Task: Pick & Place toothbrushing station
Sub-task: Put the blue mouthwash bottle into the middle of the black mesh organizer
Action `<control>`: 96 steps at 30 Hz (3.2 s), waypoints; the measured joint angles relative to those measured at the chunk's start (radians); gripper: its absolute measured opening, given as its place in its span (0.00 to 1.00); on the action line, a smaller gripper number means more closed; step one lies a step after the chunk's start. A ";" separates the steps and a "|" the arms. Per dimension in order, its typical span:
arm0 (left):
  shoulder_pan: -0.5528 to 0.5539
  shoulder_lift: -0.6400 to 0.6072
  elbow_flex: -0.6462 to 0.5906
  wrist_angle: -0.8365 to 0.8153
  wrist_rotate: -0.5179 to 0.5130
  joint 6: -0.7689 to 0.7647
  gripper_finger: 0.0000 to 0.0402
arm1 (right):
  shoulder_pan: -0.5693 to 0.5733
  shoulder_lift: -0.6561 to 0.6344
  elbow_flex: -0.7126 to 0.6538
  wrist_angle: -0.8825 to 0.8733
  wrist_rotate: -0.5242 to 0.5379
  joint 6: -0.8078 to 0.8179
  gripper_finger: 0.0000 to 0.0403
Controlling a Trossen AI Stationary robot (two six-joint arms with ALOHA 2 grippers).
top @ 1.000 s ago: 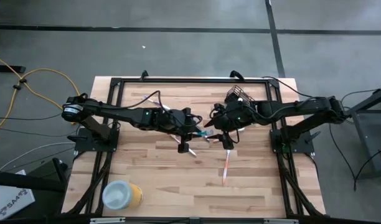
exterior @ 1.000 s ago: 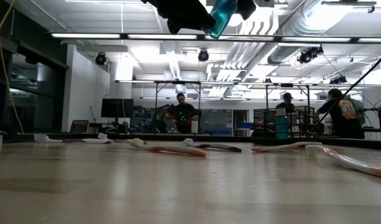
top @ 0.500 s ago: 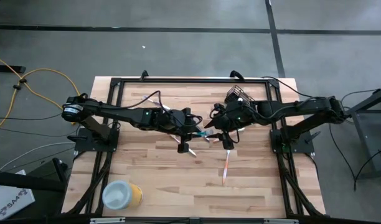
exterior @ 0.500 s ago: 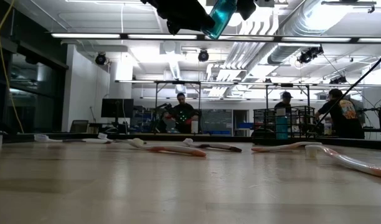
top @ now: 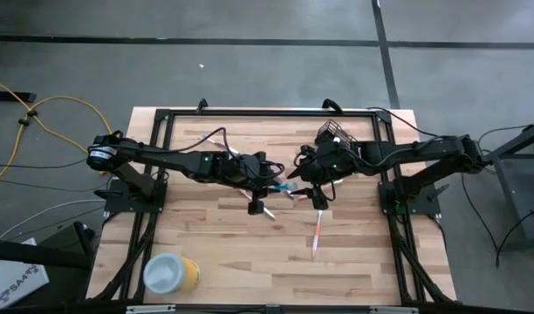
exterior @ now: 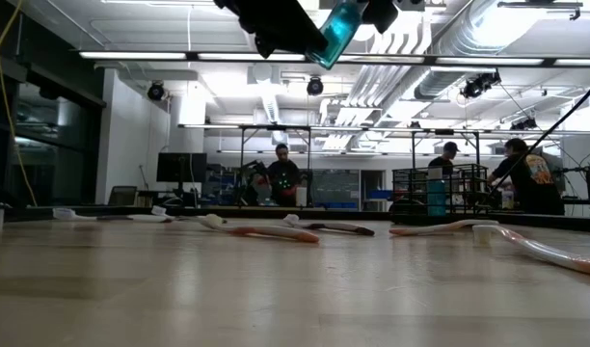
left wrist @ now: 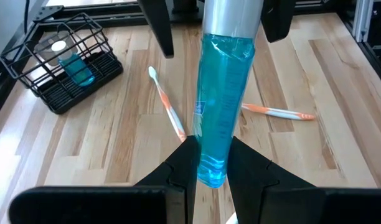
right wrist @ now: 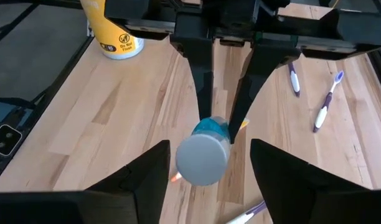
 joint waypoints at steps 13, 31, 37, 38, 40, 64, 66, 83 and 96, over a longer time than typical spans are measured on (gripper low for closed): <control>0.000 0.000 0.000 -0.009 -0.007 -0.015 0.16 | 0.000 0.000 0.000 0.009 0.003 0.000 0.48; 0.000 0.000 0.000 0.043 -0.007 0.018 0.16 | 0.000 0.000 0.000 0.018 0.003 -0.001 0.48; 0.000 0.000 0.000 0.055 -0.006 0.021 0.16 | 0.000 0.000 0.000 0.019 0.003 -0.001 0.48; 0.000 0.000 0.000 0.059 -0.006 0.025 0.16 | 0.000 0.000 0.000 0.020 0.003 -0.002 0.48; 0.000 0.000 0.000 0.065 -0.006 0.027 0.16 | 0.000 0.000 0.000 0.022 0.003 -0.003 0.48; 0.000 0.000 0.000 0.057 -0.007 0.018 0.16 | 0.000 0.000 0.000 0.021 0.028 -0.005 0.25; 0.000 0.000 0.000 0.056 -0.006 0.018 0.16 | 0.000 0.000 0.000 0.021 0.031 -0.007 0.22; -0.008 0.000 0.000 0.058 -0.004 0.098 0.32 | 0.000 0.000 0.000 -0.018 0.026 0.009 0.21; -0.009 0.000 0.000 0.011 -0.004 0.090 0.32 | 0.000 0.000 0.000 -0.128 0.058 0.084 0.21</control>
